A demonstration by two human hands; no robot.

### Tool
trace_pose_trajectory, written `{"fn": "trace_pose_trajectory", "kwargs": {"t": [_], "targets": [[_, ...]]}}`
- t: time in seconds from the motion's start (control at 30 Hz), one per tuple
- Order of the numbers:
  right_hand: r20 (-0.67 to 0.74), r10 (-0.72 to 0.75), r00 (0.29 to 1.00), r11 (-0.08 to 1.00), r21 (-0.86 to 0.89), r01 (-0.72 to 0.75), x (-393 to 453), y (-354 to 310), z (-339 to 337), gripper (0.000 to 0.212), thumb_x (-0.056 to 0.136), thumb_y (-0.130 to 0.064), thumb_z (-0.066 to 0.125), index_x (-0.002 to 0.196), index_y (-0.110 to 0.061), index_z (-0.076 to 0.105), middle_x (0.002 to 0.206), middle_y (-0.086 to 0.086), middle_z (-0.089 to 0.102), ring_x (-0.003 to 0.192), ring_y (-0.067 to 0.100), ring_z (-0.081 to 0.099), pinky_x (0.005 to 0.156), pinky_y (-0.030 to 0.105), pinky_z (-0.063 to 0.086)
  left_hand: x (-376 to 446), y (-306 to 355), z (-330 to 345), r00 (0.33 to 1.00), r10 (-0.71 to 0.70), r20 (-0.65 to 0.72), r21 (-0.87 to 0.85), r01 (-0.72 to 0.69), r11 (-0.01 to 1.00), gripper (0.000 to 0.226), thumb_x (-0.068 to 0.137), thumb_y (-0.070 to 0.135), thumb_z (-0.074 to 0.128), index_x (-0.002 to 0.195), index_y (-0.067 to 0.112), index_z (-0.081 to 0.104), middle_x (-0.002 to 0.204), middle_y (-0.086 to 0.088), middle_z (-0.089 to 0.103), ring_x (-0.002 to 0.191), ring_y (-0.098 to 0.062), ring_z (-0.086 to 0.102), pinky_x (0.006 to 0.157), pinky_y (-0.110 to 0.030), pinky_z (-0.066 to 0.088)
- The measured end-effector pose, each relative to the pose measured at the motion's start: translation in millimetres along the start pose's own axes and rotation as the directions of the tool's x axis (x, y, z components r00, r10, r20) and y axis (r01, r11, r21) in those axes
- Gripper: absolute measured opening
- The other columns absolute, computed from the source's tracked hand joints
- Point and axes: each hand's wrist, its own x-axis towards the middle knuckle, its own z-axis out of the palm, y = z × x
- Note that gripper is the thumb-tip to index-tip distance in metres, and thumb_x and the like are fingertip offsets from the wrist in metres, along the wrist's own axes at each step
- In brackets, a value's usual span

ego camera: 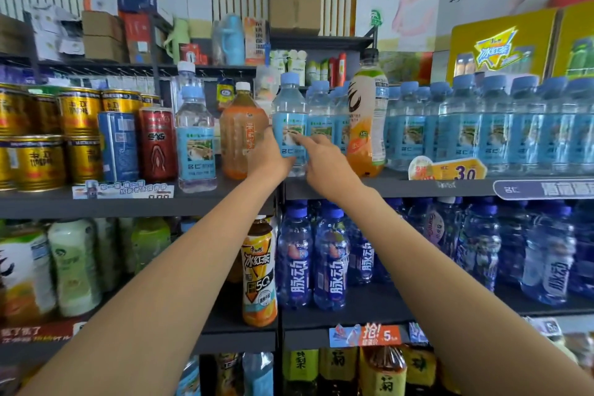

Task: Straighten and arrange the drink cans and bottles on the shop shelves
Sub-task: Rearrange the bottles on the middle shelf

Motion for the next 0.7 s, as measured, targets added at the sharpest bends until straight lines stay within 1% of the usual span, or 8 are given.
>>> {"fn": "trace_pose_trajectory", "kwargs": {"t": [0.1,0.13,0.27,0.4,0.5,0.53,0.6,0.7], "targets": [[0.066,-0.018,0.998,0.996,-0.085,0.023,8.8,-4.7,8.0,0.069,0.086,0.007,0.045,0.147,-0.013,0.023,0.147,0.012,0.022,0.118,0.032,0.047,0.082,0.03,0.04,5.9,-6.7,-0.4,0.996,-0.038,-0.08,0.11,0.046,0.993,0.046,0.085,0.024,0.063,0.126,0.015,0.044,0.133,-0.014,0.041,0.115,-0.035,0.049,0.094,-0.042,0.042],[0.08,-0.012,0.997,0.994,-0.108,0.021,12.3,-6.5,10.0,0.067,0.086,0.006,0.046,0.147,-0.011,0.024,0.149,0.012,0.019,0.12,0.033,0.045,0.083,0.031,0.041,6.7,-9.2,0.0,0.995,-0.033,-0.096,0.121,0.044,0.992,0.044,0.087,0.024,0.062,0.125,0.013,0.045,0.133,-0.014,0.04,0.115,-0.035,0.049,0.093,-0.041,0.041],[0.13,0.029,0.991,0.984,-0.18,-0.006,21.9,-12.3,14.7,0.047,0.088,0.001,0.046,0.135,-0.003,0.042,0.152,0.009,0.015,0.129,0.035,0.034,0.094,0.042,0.041,16.8,-20.0,3.8,0.994,0.024,-0.107,0.134,-0.01,0.991,0.04,0.088,0.012,0.057,0.125,0.012,0.045,0.128,-0.013,0.049,0.113,-0.032,0.051,0.09,-0.04,0.042],[0.202,0.059,0.978,0.971,-0.241,-0.009,25.6,-11.2,20.4,0.045,0.09,-0.004,0.045,0.135,-0.006,0.043,0.155,0.004,0.008,0.134,0.036,0.025,0.104,0.047,0.032,26.8,-29.1,6.2,0.998,0.027,-0.054,-0.024,-0.028,0.999,0.057,0.085,0.01,0.061,0.136,0.018,0.039,0.126,-0.011,0.051,0.115,-0.029,0.052,0.096,-0.043,0.045],[0.196,0.091,0.976,0.984,-0.166,-0.058,29.1,-8.2,23.7,0.042,0.089,-0.003,0.046,0.131,-0.006,0.046,0.153,0.01,0.009,0.132,0.039,0.027,0.106,0.046,0.032,28.0,-26.1,11.5,0.998,0.043,0.035,-0.293,-0.031,0.956,0.067,0.086,0.007,0.06,0.143,0.019,0.027,0.132,-0.013,0.044,0.116,-0.027,0.05,0.092,-0.031,0.044],[0.183,0.096,0.978,0.989,-0.13,-0.072,30.5,-8.1,23.3,0.043,0.089,-0.003,0.046,0.131,-0.005,0.046,0.152,0.012,0.01,0.131,0.04,0.03,0.106,0.046,0.033,27.8,-24.1,12.7,0.997,0.05,0.067,-0.359,-0.023,0.933,0.067,0.086,0.006,0.059,0.143,0.017,0.026,0.132,-0.013,0.046,0.116,-0.027,0.05,0.091,-0.031,0.044],[0.166,0.101,0.981,0.992,-0.089,-0.087,32.3,-6.4,21.9,0.045,0.089,-0.002,0.047,0.133,-0.003,0.044,0.151,0.013,0.012,0.128,0.039,0.035,0.105,0.045,0.035,28.6,-21.9,14.0,0.995,0.064,0.081,-0.385,-0.028,0.922,0.066,0.087,0.006,0.059,0.142,0.016,0.025,0.13,-0.011,0.049,0.116,-0.026,0.051,0.096,-0.036,0.044],[0.18,0.095,0.979,0.991,-0.111,-0.076,33.1,-0.7,21.6,0.039,0.088,-0.001,0.047,0.127,0.0,0.049,0.152,0.011,0.011,0.121,0.036,0.043,0.099,0.042,0.04,31.9,-22.5,14.1,0.996,0.069,0.05,-0.298,-0.051,0.953,0.063,0.086,0.006,0.06,0.14,0.017,0.028,0.13,-0.01,0.052,0.116,-0.027,0.053,0.098,-0.042,0.044]]}}
